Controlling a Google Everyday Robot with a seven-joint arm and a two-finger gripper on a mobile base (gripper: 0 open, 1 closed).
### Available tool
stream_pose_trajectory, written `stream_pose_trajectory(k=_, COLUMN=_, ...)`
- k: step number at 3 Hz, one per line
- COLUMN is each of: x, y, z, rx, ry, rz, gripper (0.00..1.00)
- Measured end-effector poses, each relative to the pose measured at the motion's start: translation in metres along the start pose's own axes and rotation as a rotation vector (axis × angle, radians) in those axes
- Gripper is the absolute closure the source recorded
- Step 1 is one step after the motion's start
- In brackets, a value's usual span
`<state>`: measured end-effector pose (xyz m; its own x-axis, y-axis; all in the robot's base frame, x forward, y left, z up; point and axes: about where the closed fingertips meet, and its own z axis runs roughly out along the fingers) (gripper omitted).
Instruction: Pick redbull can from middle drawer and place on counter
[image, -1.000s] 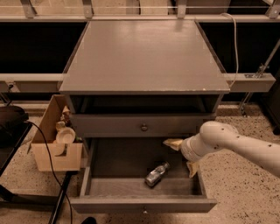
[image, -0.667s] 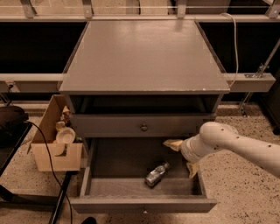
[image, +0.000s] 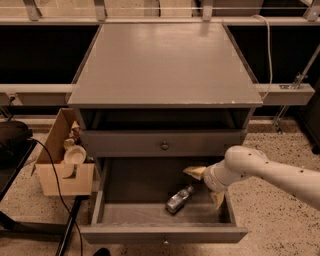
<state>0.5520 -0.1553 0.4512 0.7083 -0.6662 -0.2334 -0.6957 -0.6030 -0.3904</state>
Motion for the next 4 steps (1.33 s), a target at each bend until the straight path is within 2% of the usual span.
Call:
stream_pose_trajectory(k=2, x=-0.015, y=-0.006, z=0.021, rx=0.032, ry=-0.027, rz=-0.074, gripper=0.0)
stream_pose_trajectory(k=3, x=-0.025, y=-0.011, z=0.038, rx=0.02, ry=-0.029, rz=-0.125, gripper=0.0)
stream_pose_trajectory(k=4, x=-0.03, y=-0.014, z=0.052, rx=0.001, ry=-0.033, rz=-0.152, gripper=0.0)
